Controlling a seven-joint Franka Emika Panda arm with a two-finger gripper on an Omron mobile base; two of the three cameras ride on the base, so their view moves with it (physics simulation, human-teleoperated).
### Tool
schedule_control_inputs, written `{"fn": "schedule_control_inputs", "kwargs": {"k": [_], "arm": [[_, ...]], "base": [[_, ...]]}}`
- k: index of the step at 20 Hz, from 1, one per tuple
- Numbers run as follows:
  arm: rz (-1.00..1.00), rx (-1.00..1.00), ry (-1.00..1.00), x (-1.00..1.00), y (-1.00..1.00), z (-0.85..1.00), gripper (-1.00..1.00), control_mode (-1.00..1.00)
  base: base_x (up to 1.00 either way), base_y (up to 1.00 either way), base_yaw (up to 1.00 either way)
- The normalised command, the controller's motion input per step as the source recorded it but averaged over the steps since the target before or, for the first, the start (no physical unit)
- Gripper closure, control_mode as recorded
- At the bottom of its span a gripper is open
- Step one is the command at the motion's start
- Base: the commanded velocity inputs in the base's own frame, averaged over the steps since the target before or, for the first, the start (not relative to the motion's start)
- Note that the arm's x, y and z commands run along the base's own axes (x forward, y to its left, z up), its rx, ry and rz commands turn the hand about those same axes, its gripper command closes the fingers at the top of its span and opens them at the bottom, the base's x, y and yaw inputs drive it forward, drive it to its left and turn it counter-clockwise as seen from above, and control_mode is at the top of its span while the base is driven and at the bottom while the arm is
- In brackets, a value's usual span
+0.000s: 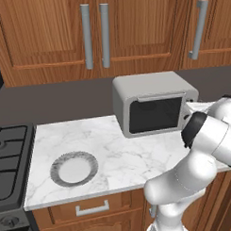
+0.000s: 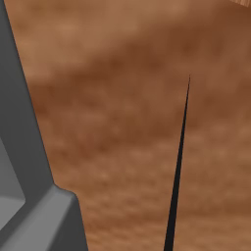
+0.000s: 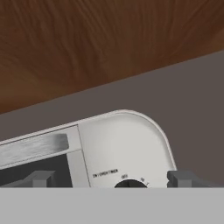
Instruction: Pick up the bagel from the plate, place it on the toaster oven rack, close the door, and set the timer.
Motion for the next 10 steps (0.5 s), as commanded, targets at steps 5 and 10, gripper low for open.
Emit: {"fn": "schedule_control_inputs", "kwargs": {"k": [5,10], "arm": [[0.00,0.00,0.04,0.01,0.00,-0.14,-1.00,-1.00],[0.01,0.01,0.03,0.01,0.00,-0.18,-1.00,-1.00]], "base": [[0.00,0.00,0.00],[0.00,0.00,0.00]]}}
